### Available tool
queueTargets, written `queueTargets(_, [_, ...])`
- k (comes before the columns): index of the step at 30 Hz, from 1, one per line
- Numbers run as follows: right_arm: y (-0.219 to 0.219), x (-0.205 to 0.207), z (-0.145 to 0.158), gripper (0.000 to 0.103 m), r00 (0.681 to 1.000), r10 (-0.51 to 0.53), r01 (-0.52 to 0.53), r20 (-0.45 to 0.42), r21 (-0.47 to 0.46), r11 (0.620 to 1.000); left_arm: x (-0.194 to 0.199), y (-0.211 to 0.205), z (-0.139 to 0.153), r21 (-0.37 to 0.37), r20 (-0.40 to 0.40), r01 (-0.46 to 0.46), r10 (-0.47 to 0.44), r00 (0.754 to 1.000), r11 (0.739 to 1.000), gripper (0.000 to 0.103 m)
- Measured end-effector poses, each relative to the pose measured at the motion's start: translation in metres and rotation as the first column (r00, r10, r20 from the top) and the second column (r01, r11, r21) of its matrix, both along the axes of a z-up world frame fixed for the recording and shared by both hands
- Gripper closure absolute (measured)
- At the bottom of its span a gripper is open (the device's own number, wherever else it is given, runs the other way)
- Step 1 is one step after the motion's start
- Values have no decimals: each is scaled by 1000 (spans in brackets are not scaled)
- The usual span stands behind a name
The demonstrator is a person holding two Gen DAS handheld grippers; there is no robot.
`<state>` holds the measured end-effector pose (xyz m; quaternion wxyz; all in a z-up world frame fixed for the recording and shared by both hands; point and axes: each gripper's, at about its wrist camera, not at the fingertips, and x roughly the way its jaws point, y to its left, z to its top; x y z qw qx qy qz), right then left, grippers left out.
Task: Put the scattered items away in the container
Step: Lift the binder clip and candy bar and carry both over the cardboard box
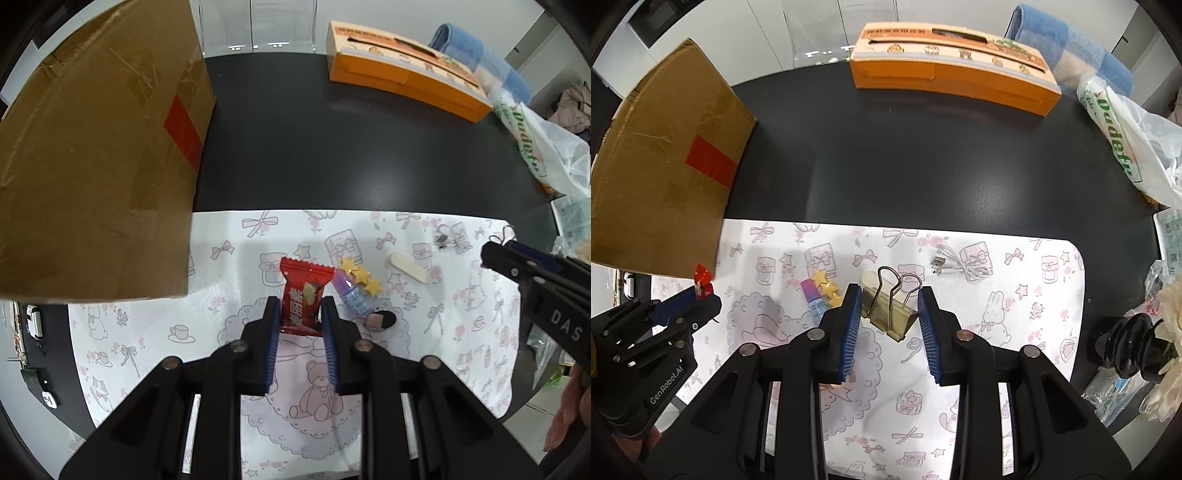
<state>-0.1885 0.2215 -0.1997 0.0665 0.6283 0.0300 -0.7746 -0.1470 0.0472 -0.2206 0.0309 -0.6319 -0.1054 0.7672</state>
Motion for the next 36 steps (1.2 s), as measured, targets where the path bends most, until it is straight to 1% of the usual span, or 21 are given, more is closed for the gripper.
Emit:
queueTargets(8, [-7,12,27,71,999,14,-14,-46,-7,1000,6,-8,31,7,-54,-9,9,999,1000,81])
queueTargets(18, [-23,22,62,71,993,56,-56,-104,-4,998,12,-23,62,19,-105,-28,30,994,999,81])
queueTargets(27, [-53,26,83,71,983,123,-124,-138,1,992,20,-42,80,37,-140,-61,66,988,997,81])
queueTargets(36, [-86,24,102,71,969,176,-179,-174,-5,984,27,-73,90,43,-155,-116,122,980,992,81])
